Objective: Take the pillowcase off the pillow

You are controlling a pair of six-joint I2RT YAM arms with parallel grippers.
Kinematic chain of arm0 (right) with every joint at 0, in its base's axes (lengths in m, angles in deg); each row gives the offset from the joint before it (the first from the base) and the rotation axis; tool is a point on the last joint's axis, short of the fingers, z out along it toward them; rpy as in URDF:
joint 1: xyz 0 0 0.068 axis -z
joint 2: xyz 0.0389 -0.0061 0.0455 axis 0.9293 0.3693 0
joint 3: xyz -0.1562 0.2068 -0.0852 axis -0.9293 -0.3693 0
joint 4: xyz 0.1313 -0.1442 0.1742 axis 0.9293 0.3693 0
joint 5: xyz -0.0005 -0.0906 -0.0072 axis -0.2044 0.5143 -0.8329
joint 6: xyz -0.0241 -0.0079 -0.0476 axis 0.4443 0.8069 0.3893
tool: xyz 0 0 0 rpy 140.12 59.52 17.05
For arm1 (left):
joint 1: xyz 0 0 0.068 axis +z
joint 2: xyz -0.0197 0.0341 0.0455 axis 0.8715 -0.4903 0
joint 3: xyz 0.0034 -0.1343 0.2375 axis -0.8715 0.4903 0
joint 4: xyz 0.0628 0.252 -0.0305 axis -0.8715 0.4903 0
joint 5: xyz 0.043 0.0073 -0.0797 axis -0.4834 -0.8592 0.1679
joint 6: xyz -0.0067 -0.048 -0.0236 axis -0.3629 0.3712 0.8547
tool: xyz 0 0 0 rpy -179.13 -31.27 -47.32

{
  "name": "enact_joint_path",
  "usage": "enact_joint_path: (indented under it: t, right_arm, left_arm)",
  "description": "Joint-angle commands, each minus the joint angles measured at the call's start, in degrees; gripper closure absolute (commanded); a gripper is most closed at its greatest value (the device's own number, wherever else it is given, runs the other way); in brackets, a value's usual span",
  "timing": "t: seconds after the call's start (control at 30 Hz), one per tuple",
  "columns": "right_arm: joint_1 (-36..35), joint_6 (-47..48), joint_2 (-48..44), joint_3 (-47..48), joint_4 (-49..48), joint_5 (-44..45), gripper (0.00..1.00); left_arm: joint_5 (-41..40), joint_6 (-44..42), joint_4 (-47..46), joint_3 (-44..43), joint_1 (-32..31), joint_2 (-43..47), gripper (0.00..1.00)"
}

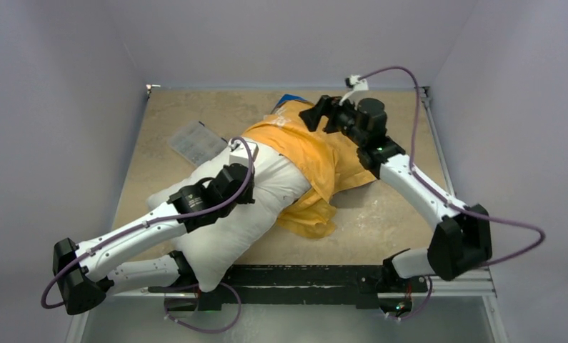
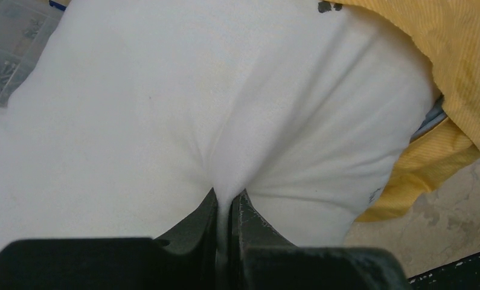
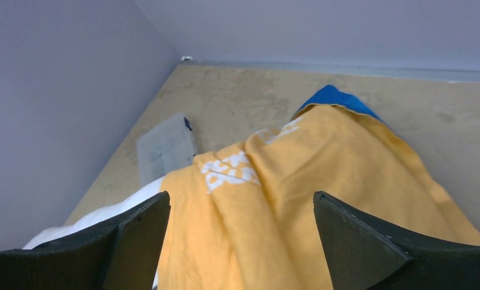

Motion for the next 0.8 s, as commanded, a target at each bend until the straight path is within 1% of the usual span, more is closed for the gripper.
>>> enact_joint_path:
  t: [0.0, 0.1, 0.13, 0.2, 0.23, 0.27, 0.37, 0.4, 0.43, 0.47, 0.57, 0.77]
  right_arm:
    - [-5.7, 3.5, 10.1, 5.9, 2.4, 3.4, 0.09]
    - [-8.4, 3.9, 15.6, 9.0, 2.5, 4.7, 0.1]
    - [-8.5, 4.0, 17.5, 9.6, 2.7, 5.4, 0.12]
    - [-8.7, 4.0, 20.6, 11.1, 3.8, 8.1, 0.23]
    - [-8.7, 3.9, 21.7, 11.7, 4.4, 9.5, 0.32]
    - [-8.5, 3.4, 22.4, 11.8, 5.2, 9.7, 0.46]
    - [-6.8, 2.8, 22.2, 11.9, 5.3, 14.3, 0.82]
    - [-5.5, 2.7, 21.7, 12.3, 5.5, 15.1, 0.91]
    - [-4.1, 2.6, 21.2, 12.6, 5.7, 15.7, 0.98]
    - [-2.3, 2.4, 20.3, 12.8, 5.7, 16.1, 1.0]
    - [2.8, 1.8, 16.5, 13.2, 5.3, 17.5, 1.0]
    - [8.7, 1.1, 11.5, 15.2, 4.4, 18.5, 1.0]
  left_arm:
    - [2.2, 0.6, 0.7, 1.1, 0.3, 1.3, 1.0]
    - [2.7, 0.6, 0.8, 1.3, 0.2, 1.5, 1.0]
    - [3.0, 0.6, 0.8, 1.4, 0.2, 1.5, 1.0]
    - [3.6, 0.7, 0.6, 1.7, 0.2, 1.6, 1.0]
    - [3.8, 1.0, 0.6, 2.1, 0.2, 1.7, 1.0]
    - [4.2, 1.2, 0.7, 2.3, 0.2, 2.0, 1.0]
    - [5.3, 2.2, 0.8, 3.8, 0.2, 3.3, 1.0]
    - [5.7, 2.6, 0.8, 4.4, 0.2, 3.8, 1.0]
    - [6.0, 3.0, 0.9, 4.9, 0.2, 4.4, 1.0]
    - [6.3, 3.3, 1.1, 5.4, 0.2, 4.9, 1.0]
    - [6.1, 4.3, 2.2, 6.4, 0.2, 6.4, 1.0]
    - [4.5, 4.9, 4.2, 6.6, 0.2, 9.4, 1.0]
